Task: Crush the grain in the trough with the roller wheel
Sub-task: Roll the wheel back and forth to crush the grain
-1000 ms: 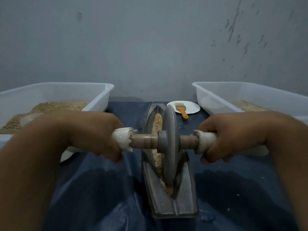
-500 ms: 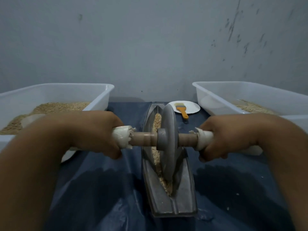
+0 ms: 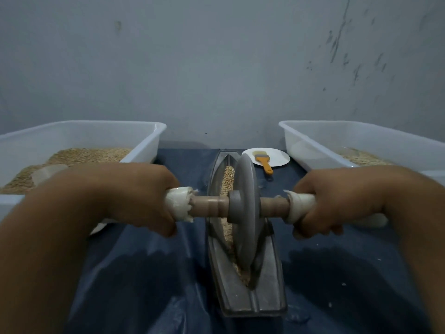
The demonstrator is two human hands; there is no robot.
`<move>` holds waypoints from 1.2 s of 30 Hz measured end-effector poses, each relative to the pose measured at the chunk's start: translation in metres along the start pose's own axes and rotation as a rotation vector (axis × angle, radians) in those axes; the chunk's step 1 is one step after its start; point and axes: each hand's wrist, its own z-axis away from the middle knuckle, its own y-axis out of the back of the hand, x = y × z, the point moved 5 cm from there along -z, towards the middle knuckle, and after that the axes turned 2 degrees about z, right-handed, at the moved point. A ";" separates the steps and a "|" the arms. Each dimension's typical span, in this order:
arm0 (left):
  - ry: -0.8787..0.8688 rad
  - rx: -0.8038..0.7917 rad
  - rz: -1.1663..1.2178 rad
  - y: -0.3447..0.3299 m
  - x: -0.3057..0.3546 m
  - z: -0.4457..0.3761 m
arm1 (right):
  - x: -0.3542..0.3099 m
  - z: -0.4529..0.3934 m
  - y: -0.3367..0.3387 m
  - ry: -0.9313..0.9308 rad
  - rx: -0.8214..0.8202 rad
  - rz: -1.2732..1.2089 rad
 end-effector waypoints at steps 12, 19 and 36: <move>-0.014 0.128 0.076 -0.008 0.002 -0.019 | -0.008 -0.017 0.004 -0.003 0.270 0.125; -0.051 0.005 0.071 -0.003 0.006 0.002 | -0.010 0.008 0.001 0.027 -0.026 -0.025; 0.003 0.068 0.082 -0.001 0.003 -0.005 | -0.004 -0.004 0.002 -0.004 0.063 -0.011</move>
